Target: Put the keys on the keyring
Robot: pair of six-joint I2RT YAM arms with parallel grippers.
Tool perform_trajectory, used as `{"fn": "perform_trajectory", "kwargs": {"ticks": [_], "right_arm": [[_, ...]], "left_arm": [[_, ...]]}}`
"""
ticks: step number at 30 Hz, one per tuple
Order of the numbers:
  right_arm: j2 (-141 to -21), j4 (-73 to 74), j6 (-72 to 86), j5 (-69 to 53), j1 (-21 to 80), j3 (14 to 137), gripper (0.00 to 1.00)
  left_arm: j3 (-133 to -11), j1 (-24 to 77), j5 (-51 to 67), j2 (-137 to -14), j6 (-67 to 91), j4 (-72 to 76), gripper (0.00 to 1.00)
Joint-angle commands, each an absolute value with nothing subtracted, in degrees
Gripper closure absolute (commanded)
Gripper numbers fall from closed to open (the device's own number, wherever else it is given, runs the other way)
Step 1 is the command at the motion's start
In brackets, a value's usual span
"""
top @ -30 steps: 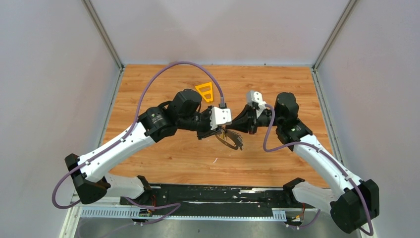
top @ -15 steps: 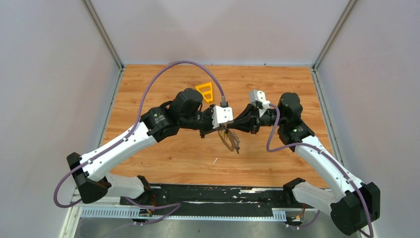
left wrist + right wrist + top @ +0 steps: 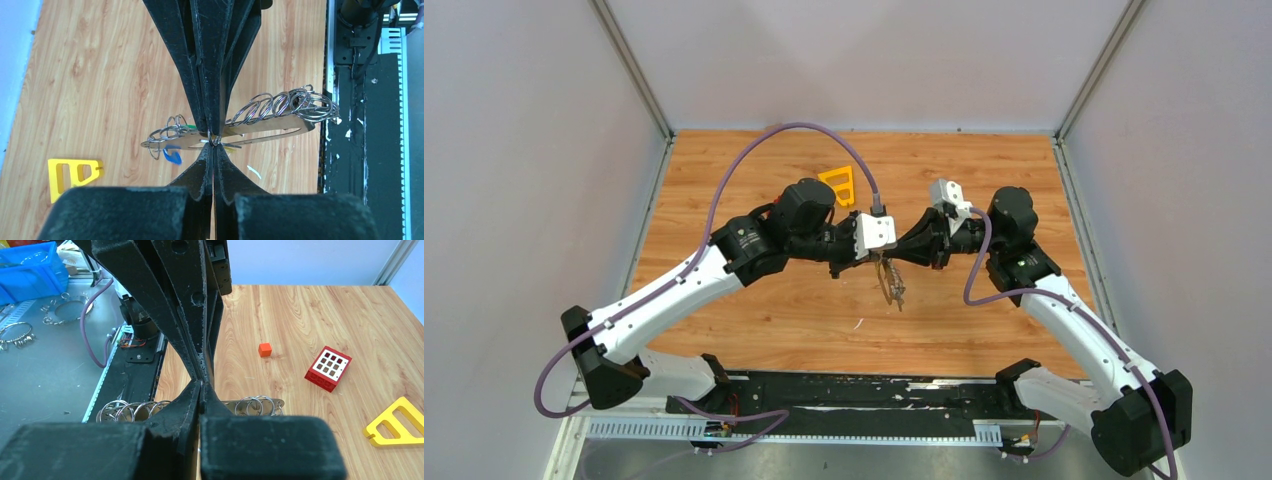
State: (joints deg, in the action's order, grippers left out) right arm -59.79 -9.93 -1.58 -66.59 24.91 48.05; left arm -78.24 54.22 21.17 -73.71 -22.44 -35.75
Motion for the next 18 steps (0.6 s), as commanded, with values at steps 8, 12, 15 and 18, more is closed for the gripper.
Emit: {"fn": "perform_trajectory", "kwargs": {"ticks": [8, 12, 15, 18], "right_arm": [[-58.4, -14.2, -0.7, -68.0, 24.6, 48.7, 1.00], [-58.2, -13.4, -1.6, -67.7, 24.6, 48.7, 1.00], [-58.2, -13.0, -2.1, -67.6, 24.5, 48.8, 1.00], [-58.3, -12.9, -2.1, -67.4, 24.4, 48.8, 1.00]], "left_arm": [[-80.5, 54.1, 23.8, -76.2, -21.8, -35.5, 0.84], [-81.1, 54.0, 22.7, -75.6, -22.8, -36.2, 0.73], [-81.1, 54.1, 21.8, -74.4, -23.9, -36.5, 0.70], [-81.1, 54.1, 21.5, -73.0, -24.7, -36.5, 0.67]]}}
